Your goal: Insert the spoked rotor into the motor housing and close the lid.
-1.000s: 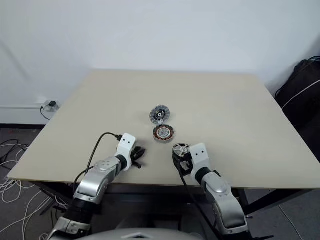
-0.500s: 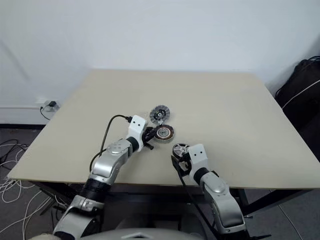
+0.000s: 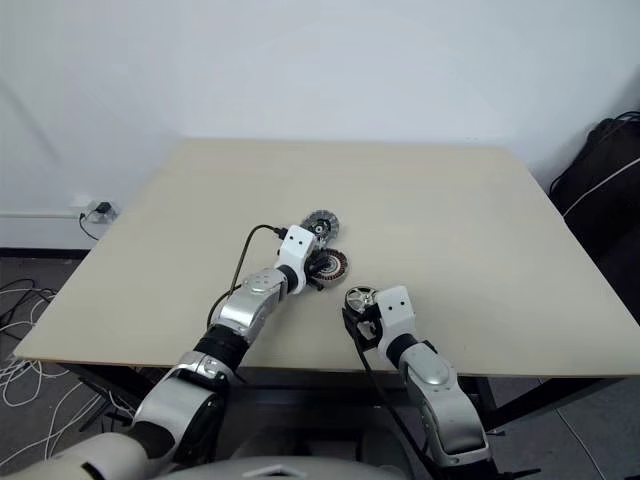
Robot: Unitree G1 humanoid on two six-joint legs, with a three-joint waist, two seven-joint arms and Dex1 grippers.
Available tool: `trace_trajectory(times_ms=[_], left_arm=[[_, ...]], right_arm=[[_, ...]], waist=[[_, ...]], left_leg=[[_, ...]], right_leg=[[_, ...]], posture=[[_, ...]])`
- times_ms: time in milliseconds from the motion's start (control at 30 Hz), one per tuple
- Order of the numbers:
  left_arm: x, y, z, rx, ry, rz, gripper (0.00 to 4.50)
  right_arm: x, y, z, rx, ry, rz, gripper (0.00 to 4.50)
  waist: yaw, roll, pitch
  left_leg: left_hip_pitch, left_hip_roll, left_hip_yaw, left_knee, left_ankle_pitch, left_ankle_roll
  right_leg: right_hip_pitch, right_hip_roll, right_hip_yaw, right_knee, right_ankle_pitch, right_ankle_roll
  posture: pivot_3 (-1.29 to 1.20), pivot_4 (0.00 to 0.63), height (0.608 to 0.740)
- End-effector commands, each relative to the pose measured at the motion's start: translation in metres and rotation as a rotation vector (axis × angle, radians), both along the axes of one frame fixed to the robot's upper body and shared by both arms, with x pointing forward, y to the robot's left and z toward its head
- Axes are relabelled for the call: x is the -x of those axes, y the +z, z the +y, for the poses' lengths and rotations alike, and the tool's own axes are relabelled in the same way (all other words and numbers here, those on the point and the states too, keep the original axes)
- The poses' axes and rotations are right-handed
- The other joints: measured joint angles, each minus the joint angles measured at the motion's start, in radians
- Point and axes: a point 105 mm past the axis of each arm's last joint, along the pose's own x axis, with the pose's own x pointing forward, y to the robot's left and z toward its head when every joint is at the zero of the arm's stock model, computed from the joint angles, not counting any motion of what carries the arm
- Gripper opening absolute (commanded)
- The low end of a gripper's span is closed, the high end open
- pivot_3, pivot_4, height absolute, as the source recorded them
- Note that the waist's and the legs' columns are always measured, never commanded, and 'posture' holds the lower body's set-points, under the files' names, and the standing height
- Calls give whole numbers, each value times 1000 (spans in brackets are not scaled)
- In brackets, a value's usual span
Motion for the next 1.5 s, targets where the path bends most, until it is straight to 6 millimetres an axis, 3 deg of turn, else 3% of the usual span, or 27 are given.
trace_trajectory(times_ms=[33, 233, 267, 433, 600, 700, 933, 1000, 1100, 1267, 1500], left_arm=[[-9, 7, -2, -6, 10, -31, 668], [-10, -3, -1, -10, 32, 3, 668], [-10, -3, -1, -8, 32, 5, 1390], [-11, 2, -4, 14, 19, -22, 2909], [-8, 22, -10, 83, -18, -103, 2909], [-2, 30, -7, 98, -26, -137, 2299], [17, 39, 16, 108, 15, -178, 15], [26, 35, 27, 99, 38, -174, 15], [38, 29, 43, 102, 71, -159, 0], [63, 21, 59, 68, 68, -211, 0], [92, 12, 71, 89, 113, -240, 0]], right_arm=[[-7, 17, 3, -12, 3, -75, 4500], [-7, 18, 3, -13, 3, -77, 4500], [-7, 18, 3, -13, 3, -77, 4500], [-6, 18, 2, -12, -1, -77, 4500], [-5, 17, 1, -14, -5, -73, 4500], [-5, 16, 2, -16, -5, -69, 4500], [-7, 19, 4, -41, -9, -63, 4500], [-10, 20, 5, -48, -16, -49, 4500], [-15, 18, 3, -3, -25, -24, 3904], [-29, 23, 10, 43, -2, -20, 2274], [-64, 30, 27, 150, 27, -51, 31]], waist=[[0, 0, 0], [1, 0, 0], [0, 0, 0], [-1, 0, 0], [-2, 0, 0], [-3, 0, 0], [-4, 1, -1], [-6, 1, -1], [-6, 3, -2], [-4, 3, -2], [-4, 4, -2]], left_leg=[[0, 0, 0, 0, 0, 0], [-1, 0, 0, 1, 0, 0], [-1, 0, 0, 1, 0, 0], [-2, 0, 0, 2, 0, 0], [-2, 0, 0, 2, 0, 0], [-2, 0, 0, 2, -1, 0], [-3, 0, 0, 2, -1, 0], [-3, 0, 0, 3, -1, 0], [-2, 0, 0, 3, -1, -2], [-2, 0, 0, 4, -2, -3], [-2, 0, 0, 4, -2, -3]], right_leg=[[0, 0, 0, 0, 0, 0], [-1, 0, 0, 0, 1, 1], [-1, 0, 0, 0, 1, 1], [-1, 0, 0, 0, 1, 1], [-1, 0, 0, 1, 3, -2], [-2, 0, 0, 0, 4, -4], [-2, 0, 1, 1, 5, -4], [-2, 0, 1, 1, 5, -4], [-2, 0, 1, 1, 5, -5], [-2, 0, 1, 2, 5, -5], [-1, 0, 1, 1, 6, -6]], posture=[[0, 0, 740], [0, 0, 740], [0, 0, 740], [0, 0, 740], [0, 0, 740], [0, 0, 740], [0, 0, 740], [0, 0, 740], [0, 0, 740], [0, 0, 740], [0, 0, 740]])
